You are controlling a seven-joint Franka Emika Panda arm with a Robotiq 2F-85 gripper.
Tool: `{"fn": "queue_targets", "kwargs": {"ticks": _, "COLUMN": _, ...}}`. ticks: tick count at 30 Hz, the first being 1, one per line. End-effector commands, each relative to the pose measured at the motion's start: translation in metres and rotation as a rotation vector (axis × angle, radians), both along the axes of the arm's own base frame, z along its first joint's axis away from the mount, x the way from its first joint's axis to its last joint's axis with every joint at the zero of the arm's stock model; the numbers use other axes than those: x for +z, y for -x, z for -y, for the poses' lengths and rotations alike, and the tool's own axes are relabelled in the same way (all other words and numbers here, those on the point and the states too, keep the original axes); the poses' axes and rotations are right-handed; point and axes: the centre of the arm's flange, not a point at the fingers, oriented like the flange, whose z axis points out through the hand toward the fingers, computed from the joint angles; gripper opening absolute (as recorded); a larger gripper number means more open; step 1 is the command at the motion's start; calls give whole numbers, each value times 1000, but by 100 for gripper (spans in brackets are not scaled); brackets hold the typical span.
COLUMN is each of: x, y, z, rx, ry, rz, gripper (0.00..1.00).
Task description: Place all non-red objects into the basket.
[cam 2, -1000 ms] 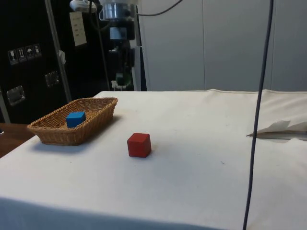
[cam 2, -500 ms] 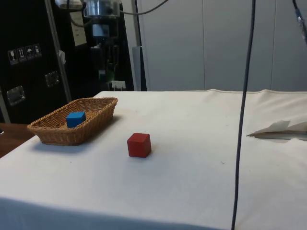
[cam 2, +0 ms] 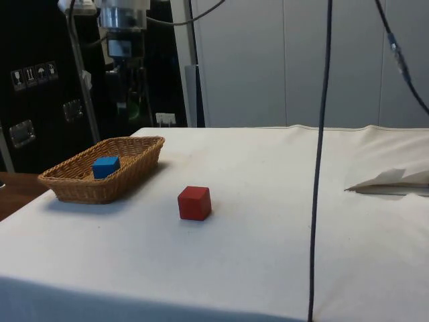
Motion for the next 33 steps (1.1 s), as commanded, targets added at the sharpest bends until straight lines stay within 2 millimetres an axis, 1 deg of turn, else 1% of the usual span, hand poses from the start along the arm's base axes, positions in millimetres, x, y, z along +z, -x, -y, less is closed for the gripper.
{"fn": "queue_targets", "kwargs": {"ticks": 1, "x": -4, "y": -7, "z": 1, "rx": -4, "ry": 2, "rz": -4, "gripper": 0}}
{"fn": "queue_targets", "kwargs": {"ticks": 2, "x": -7, "y": -12, "z": 0, "rx": -4, "ry": 12, "rz": 0, "gripper": 0}}
{"fn": "queue_targets", "kwargs": {"ticks": 3, "x": -5, "y": -8, "z": 0, "rx": -1, "ry": 12, "rz": 3, "gripper": 0}}
{"fn": "queue_targets", "kwargs": {"ticks": 4, "x": -9, "y": -15, "z": 0, "rx": -4, "ry": 16, "rz": 2, "gripper": 0}}
{"fn": "queue_targets", "kwargs": {"ticks": 7, "x": -15, "y": -23, "z": 0, "rx": -4, "ry": 33, "rz": 8, "gripper": 0}}
{"fn": "queue_targets", "kwargs": {"ticks": 8, "x": -18, "y": -29, "z": 0, "rx": -3, "ry": 44, "rz": 14, "gripper": 0}}
{"fn": "queue_targets", "kwargs": {"ticks": 11, "x": -24, "y": -37, "z": 0, "rx": -4, "ry": 61, "rz": 21, "gripper": 0}}
{"fn": "queue_targets", "kwargs": {"ticks": 12, "x": -22, "y": -36, "z": -1, "rx": 0, "ry": 59, "rz": 23, "gripper": 0}}
{"fn": "queue_targets", "kwargs": {"ticks": 18, "x": -37, "y": -56, "z": 0, "rx": -3, "ry": 101, "rz": 36, "gripper": 0}}
{"fn": "queue_targets", "kwargs": {"ticks": 21, "x": -39, "y": -61, "z": -1, "rx": 2, "ry": 109, "rz": 41, "gripper": 0}}
{"fn": "queue_targets", "kwargs": {"ticks": 26, "x": -50, "y": -75, "z": 4, "rx": -3, "ry": 147, "rz": 51, "gripper": 0}}
{"fn": "queue_targets", "kwargs": {"ticks": 28, "x": -54, "y": -79, "z": 5, "rx": -3, "ry": 158, "rz": 54, "gripper": 0}}
{"fn": "queue_targets", "kwargs": {"ticks": 29, "x": -51, "y": -77, "z": 3, "rx": 0, "ry": 151, "rz": 56, "gripper": 0}}
{"fn": "queue_targets", "kwargs": {"ticks": 30, "x": -56, "y": -80, "z": 6, "rx": -2, "ry": 164, "rz": 55, "gripper": 0}}
{"fn": "queue_targets", "kwargs": {"ticks": 32, "x": -58, "y": -84, "z": 7, "rx": -3, "ry": 174, "rz": 59, "gripper": 0}}
{"fn": "queue_targets", "kwargs": {"ticks": 33, "x": -62, "y": -86, "z": 11, "rx": -3, "ry": 186, "rz": 62, "gripper": 0}}
